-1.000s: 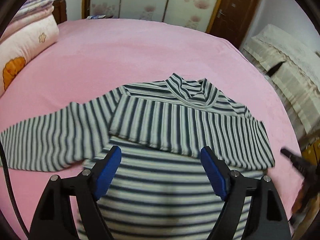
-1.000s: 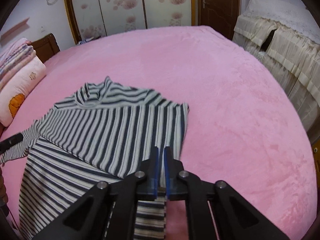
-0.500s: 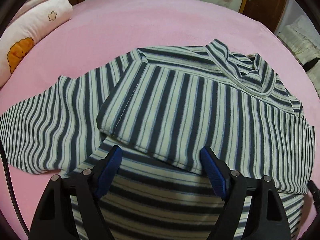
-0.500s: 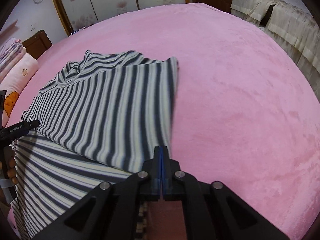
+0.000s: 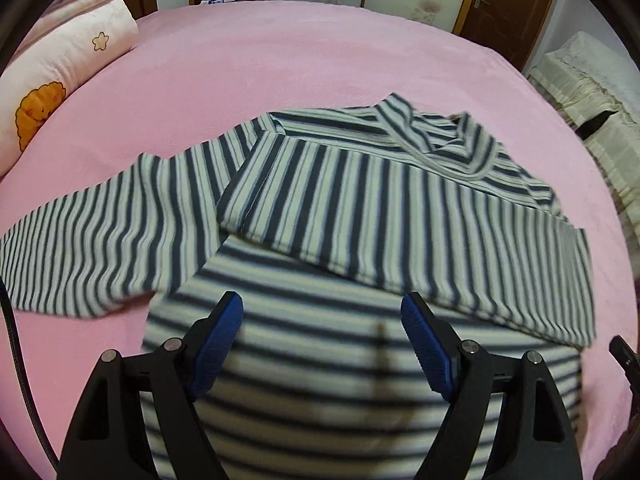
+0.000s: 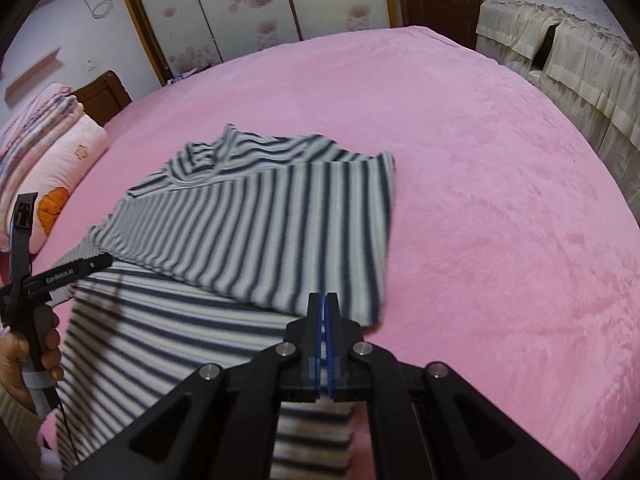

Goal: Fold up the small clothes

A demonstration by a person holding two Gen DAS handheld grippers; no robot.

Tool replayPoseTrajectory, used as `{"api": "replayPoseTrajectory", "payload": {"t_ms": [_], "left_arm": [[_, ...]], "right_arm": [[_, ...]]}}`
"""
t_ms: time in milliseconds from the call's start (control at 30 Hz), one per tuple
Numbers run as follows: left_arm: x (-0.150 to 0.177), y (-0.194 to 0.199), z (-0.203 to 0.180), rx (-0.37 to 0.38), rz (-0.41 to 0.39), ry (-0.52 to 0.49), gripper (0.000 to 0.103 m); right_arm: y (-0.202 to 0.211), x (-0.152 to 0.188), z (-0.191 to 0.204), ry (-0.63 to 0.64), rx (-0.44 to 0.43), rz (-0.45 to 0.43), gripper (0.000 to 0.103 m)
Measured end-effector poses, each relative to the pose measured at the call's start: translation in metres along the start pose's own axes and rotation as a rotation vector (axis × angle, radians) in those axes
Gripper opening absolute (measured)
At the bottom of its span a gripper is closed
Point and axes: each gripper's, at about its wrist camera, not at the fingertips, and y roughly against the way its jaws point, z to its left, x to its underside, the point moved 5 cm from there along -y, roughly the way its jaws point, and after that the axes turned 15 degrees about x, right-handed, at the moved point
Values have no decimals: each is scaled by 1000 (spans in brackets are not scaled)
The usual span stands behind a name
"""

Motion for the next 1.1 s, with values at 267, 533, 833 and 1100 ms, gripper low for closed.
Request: {"api": "replayPoseTrajectory", "payload": {"t_ms": [267,533,833,1100], "left_arm": [[17,70,-22,58,-51,-63,80],[30,133,-46,114,-114,-193,80],[44,193,-29,169,-157,-124,85],[37,237,52,122,-174,-78,86]], "right_arm": [[48,3,10,-34,-51,-33,1],[98,1,23,-14,-57,-104,1],[137,7,64,72,-128,-126,2],[171,10,143,227,-45,-244,52]]}}
